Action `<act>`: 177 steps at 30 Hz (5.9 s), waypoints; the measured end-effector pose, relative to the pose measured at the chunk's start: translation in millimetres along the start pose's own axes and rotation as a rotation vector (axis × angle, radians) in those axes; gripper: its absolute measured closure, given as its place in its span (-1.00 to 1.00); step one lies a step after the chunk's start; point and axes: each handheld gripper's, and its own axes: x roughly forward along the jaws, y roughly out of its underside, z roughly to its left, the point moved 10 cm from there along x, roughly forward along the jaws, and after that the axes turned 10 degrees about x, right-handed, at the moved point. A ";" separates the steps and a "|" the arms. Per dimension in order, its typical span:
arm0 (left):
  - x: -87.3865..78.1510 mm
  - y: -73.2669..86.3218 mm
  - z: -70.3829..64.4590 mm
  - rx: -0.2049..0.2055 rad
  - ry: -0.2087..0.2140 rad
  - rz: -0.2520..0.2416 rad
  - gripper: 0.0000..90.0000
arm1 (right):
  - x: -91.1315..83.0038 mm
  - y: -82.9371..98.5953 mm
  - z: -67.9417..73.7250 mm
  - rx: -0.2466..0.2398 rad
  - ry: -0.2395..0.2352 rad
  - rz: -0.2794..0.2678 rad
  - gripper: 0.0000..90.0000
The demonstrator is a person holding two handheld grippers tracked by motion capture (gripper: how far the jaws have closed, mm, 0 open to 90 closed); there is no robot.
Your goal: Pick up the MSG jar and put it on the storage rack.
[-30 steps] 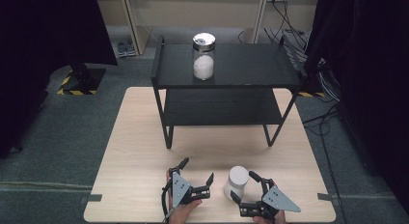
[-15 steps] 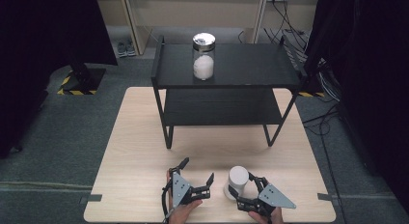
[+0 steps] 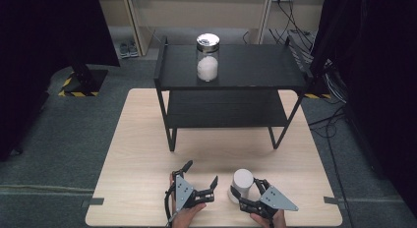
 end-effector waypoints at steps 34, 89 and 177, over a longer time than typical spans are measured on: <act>-0.3 0.2 0.0 -0.005 -0.001 -0.003 -1.00 | -15.3 -50.1 -0.2 0.013 0.042 -0.040 -0.23; -0.4 0.2 0.1 -0.007 -0.001 -0.003 -0.99 | 44.2 -304.5 2.6 -0.025 0.017 -0.077 -0.23; -1.9 0.9 0.1 -0.013 -0.001 -0.017 -0.99 | 103.7 -345.1 -34.7 0.051 0.224 -0.147 -1.00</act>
